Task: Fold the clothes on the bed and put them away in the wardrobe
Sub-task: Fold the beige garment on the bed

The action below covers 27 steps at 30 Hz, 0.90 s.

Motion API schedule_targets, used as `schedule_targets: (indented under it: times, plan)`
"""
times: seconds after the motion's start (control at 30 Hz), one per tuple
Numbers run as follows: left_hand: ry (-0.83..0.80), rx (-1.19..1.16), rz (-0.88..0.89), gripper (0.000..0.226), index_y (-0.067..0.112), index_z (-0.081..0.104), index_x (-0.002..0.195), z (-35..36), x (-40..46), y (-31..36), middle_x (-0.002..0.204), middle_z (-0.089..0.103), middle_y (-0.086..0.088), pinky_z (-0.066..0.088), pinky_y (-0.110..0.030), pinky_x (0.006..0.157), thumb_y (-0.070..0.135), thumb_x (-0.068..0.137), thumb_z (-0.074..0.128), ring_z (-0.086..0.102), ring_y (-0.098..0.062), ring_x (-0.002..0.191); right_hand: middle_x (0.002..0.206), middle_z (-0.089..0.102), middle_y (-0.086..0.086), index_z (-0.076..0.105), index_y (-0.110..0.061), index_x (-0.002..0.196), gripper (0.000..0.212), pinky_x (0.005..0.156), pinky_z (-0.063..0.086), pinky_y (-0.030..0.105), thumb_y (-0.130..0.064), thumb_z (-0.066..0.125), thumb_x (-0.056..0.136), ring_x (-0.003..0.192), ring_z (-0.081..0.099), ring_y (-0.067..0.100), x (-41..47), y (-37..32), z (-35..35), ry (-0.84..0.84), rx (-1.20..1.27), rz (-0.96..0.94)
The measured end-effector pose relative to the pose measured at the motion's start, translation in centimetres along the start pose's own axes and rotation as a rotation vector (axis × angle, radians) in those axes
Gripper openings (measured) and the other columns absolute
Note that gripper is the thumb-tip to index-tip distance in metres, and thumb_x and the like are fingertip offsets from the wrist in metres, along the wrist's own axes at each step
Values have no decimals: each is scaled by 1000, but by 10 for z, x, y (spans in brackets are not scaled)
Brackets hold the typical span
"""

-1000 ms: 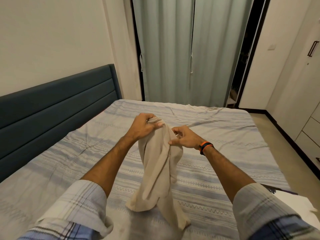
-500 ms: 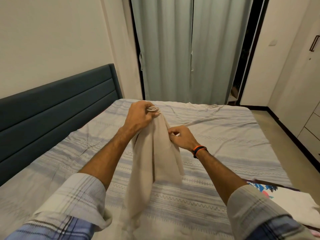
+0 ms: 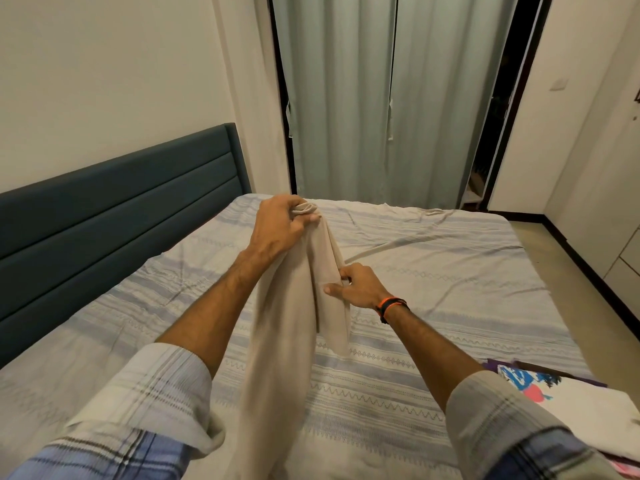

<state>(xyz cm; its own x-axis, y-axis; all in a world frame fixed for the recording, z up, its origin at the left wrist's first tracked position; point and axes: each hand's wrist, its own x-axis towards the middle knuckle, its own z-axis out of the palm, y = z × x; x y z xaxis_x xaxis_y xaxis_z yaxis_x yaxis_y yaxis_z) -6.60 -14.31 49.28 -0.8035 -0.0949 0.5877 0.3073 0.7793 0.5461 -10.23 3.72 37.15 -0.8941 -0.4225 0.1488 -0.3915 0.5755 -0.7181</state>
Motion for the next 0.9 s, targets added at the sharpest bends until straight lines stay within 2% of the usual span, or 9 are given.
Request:
schedule_targets:
  times: [0.13,0.2,0.3,0.37,0.43,0.5,0.67,0.8,0.9]
  plan:
    - [8,-19,-43,30,13,74,105,-5,0,-5,92,65,7,46,-24,81,35,86,72,59,-11,85,72,64,0,69,-17,84,10,52,34,16,-26,71,88,62,51,9,-4,4,0,-77,-70,47]
    - [6,-14,-61,28,13,75,103,-9,0,-11,93,69,4,50,-27,82,36,86,72,62,-14,86,75,65,3,73,-15,81,12,54,36,21,-24,69,88,66,54,15,-3,8,-5,-70,-88,61]
    - [42,11,-104,27,13,74,101,-17,-1,-25,95,72,0,51,-31,86,36,88,70,63,-15,88,61,55,-6,67,-21,65,25,56,33,27,-17,65,90,59,48,12,-1,14,-27,95,-5,92]
    - [63,31,-169,27,12,73,103,-23,0,-33,96,70,-2,49,-30,84,35,91,67,61,-15,87,64,57,-1,72,-10,79,16,59,34,29,-17,64,91,61,47,13,2,17,-49,204,31,61]
    - [63,76,-214,28,11,72,103,-27,1,-40,94,70,-5,48,-30,81,36,92,64,60,-16,84,71,64,-2,75,-15,89,12,61,38,27,-20,65,92,64,51,9,7,13,-70,249,30,-18]
    - [73,117,-235,28,11,70,99,-29,4,-42,92,69,-6,47,-30,77,38,94,62,60,-18,82,76,68,-2,76,-19,92,10,64,40,24,-22,66,92,68,54,9,11,4,-87,225,-13,-64]
    - [76,172,-222,33,11,69,105,-28,13,-36,97,71,-8,46,-31,79,40,94,59,55,-14,81,82,72,4,78,-17,92,9,70,44,31,-20,70,88,78,61,23,21,-3,-123,73,-291,-96]
    - [62,155,-205,35,13,68,112,-29,25,-28,104,70,-8,49,-34,85,41,94,58,55,-14,85,80,68,1,77,-18,93,8,63,38,26,-19,70,89,74,57,19,20,-14,-145,126,-357,-82]
    - [58,169,-182,33,13,69,109,-29,35,-22,100,70,-7,46,-33,79,41,94,58,55,-14,82,81,67,2,75,-19,91,5,65,37,25,-21,70,89,75,56,20,18,-21,-153,103,-422,-50]
